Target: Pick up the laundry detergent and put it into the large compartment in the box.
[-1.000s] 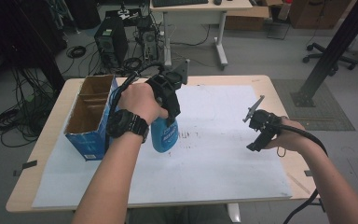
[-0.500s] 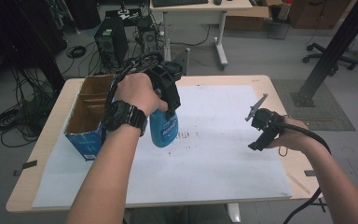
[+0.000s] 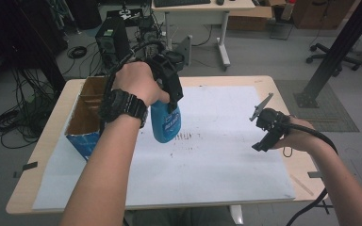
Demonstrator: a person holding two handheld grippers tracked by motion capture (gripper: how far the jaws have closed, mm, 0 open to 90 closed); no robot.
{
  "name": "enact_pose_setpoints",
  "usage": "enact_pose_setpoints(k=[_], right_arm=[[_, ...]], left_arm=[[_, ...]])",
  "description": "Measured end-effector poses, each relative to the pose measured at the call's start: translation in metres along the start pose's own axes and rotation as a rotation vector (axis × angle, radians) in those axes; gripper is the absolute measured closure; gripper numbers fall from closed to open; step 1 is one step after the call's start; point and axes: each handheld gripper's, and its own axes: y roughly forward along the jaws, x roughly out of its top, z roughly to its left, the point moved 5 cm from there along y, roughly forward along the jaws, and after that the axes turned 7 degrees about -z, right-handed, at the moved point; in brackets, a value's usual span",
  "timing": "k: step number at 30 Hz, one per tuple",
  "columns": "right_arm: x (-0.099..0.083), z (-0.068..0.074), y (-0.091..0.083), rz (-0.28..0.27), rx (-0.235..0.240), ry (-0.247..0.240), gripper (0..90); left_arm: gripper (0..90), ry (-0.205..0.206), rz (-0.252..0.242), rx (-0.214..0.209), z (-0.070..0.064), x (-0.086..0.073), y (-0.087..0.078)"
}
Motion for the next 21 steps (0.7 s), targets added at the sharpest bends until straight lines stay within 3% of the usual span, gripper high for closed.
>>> enact_pose_setpoints(k=[10, 21], right_arm=[[0.001, 0.002, -0.003, -0.010, -0.001, 0.000, 13.6], [0.003, 0.002, -0.003, -0.011, 0.001, -0.004, 13.6]], left_arm=[[37.5, -0.009, -0.024, 0.003, 0.001, 0.002, -0.021], [37.5, -0.019, -0.027, 0.006, 0.005, 0.003, -0.032]])
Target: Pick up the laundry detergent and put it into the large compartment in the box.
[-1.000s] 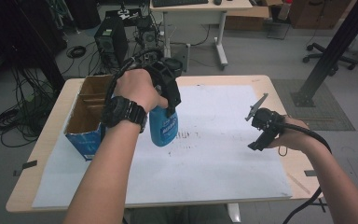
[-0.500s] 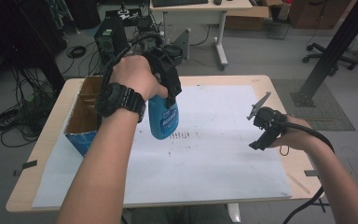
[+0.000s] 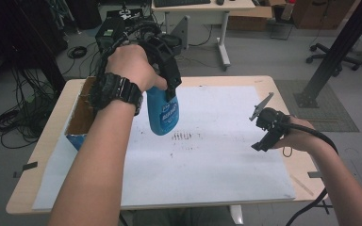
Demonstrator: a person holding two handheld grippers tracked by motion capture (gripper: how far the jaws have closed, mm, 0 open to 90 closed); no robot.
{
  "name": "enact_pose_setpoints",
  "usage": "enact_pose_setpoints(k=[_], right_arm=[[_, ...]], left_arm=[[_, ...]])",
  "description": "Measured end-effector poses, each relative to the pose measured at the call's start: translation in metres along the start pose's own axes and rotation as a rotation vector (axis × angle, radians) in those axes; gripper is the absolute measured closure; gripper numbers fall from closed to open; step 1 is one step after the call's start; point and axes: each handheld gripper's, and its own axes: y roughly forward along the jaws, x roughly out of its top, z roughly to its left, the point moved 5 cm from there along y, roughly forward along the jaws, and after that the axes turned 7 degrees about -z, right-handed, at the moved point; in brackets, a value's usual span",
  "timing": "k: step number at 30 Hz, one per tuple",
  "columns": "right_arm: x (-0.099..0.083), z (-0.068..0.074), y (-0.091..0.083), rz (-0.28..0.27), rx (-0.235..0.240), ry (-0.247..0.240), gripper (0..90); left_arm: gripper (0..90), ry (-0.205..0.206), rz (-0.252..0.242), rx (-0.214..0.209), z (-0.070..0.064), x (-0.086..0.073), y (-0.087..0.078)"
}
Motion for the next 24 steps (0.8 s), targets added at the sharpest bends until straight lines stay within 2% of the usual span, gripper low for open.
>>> enact_pose_setpoints(k=[6, 7, 17, 24], right_arm=[[0.001, -0.001, 0.002, 0.006, 0.005, -0.003, 13.6], [0.001, -0.001, 0.002, 0.005, 0.005, -0.001, 13.6], [0.000, -0.003, 0.006, 0.005, 0.009, -0.002, 13.6], [0.000, -0.004, 0.008, 0.004, 0.012, -0.002, 13.6]], left_arm=[[37.5, -0.004, 0.000, 0.003, 0.003, 0.002, -0.001], [37.5, -0.018, -0.011, 0.004, 0.003, 0.003, -0.001], [37.5, -0.062, -0.004, -0.011, 0.012, 0.002, 0.002], [37.6, -0.076, -0.003, -0.002, 0.019, 0.001, 0.001]])
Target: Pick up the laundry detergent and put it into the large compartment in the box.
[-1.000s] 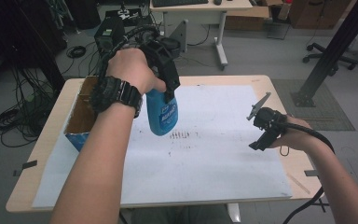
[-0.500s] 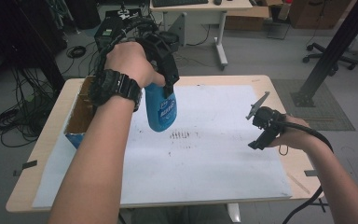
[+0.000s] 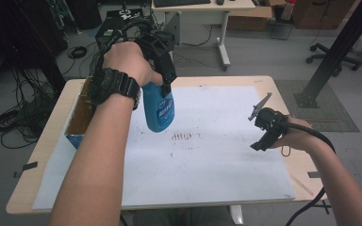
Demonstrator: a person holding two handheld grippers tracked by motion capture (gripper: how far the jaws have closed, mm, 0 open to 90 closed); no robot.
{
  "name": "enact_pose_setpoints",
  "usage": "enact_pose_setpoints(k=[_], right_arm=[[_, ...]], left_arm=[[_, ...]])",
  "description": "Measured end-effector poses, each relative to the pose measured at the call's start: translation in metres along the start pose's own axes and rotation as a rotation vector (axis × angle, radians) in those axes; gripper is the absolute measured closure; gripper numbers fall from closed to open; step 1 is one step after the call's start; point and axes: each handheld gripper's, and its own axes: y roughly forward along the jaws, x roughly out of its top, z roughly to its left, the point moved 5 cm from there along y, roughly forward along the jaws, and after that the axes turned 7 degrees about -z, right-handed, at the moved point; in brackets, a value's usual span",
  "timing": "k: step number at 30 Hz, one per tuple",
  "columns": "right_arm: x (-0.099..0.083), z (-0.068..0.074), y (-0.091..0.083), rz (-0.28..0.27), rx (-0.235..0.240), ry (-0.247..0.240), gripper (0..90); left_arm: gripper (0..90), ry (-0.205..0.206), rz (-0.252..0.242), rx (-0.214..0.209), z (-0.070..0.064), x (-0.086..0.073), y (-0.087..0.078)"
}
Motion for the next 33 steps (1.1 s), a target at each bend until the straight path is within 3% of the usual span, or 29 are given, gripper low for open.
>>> enact_pose_setpoints(k=[33], right_arm=[[0.003, -0.001, 0.005, 0.010, 0.000, -0.010, 13.5]], left_arm=[[37.5, -0.094, -0.001, 0.024, 0.046, -0.008, 0.000]])
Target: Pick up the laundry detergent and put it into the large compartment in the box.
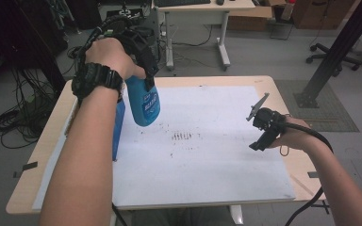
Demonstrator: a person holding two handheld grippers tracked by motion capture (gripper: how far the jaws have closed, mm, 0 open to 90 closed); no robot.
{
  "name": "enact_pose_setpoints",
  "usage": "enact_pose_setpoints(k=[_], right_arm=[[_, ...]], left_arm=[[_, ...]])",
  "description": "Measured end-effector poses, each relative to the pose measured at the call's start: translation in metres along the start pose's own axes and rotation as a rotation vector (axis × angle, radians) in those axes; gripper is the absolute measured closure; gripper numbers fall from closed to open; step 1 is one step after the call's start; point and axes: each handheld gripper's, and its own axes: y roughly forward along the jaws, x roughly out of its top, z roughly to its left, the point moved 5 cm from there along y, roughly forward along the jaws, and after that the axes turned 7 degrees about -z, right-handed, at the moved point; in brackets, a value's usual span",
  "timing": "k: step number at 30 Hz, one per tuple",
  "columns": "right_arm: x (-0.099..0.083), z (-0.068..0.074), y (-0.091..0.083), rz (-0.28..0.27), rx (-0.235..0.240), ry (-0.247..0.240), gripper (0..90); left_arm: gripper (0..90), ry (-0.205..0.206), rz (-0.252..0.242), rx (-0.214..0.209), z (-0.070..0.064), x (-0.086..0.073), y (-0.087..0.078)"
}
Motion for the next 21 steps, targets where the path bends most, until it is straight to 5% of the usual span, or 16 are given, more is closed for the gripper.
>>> enact_pose_setpoints(k=[21], right_arm=[[0.002, -0.003, 0.001, -0.002, 0.005, -0.001, 13.6]], left_arm=[[37.6, -0.093, -0.020, 0.012, 0.035, -0.009, -0.004]])
